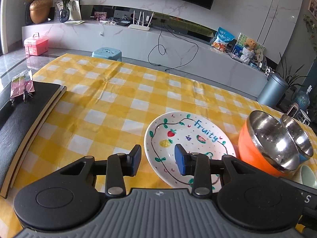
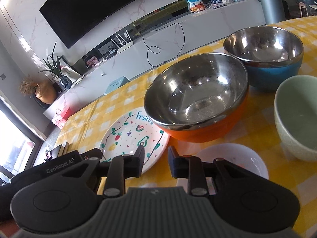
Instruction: Organize plates and bowls
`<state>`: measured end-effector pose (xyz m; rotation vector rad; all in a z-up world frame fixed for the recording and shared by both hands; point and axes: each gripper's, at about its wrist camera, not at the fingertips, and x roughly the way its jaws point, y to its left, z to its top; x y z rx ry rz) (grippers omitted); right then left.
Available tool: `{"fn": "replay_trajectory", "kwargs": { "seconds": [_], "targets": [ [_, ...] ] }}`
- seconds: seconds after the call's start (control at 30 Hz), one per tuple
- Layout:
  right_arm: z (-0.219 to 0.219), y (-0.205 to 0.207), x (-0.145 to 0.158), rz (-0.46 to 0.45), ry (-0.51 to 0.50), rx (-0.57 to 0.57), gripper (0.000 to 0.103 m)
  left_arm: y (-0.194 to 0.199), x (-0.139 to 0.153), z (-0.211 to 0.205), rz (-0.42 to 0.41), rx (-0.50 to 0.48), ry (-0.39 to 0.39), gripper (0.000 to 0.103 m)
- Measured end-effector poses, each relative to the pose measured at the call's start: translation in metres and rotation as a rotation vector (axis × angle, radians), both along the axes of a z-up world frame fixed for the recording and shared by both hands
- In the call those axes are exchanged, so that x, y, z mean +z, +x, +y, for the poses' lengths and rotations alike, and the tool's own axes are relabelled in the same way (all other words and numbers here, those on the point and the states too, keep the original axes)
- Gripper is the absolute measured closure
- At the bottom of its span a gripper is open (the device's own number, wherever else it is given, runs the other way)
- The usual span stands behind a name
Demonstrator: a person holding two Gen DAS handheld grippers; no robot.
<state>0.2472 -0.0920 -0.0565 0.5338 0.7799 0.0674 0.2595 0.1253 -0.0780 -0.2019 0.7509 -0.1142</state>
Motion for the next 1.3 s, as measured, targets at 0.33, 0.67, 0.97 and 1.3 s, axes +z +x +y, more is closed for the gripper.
{"fn": "replay_trajectory", "kwargs": {
  "seconds": [0.33, 0.67, 0.97, 1.3],
  "targets": [
    [-0.001, 0.017, -0.016, 0.031, -0.005, -0.012, 0.081, 0.014, -0.017, 0.004, 0.017, 0.009, -0.031, 0.080],
    [-0.002, 0.022, -0.022, 0.026, 0.007, 0.019, 0.095, 0.015, -0.013, 0.008, 0.046, 0.033, -0.063, 0.086],
    [0.002, -0.008, -0.020, 0.038, 0.032, 0.128, 0.096, -0.042, -0.009, 0.038, 0.091, 0.107, -0.116, 0.092],
    [-0.004, 0.000, -0.016, -0.004, 0.000, 0.156, 0.081, -0.032, -0.012, 0.048, 0.071, 0.085, -0.149, 0.080]
  ]
}}
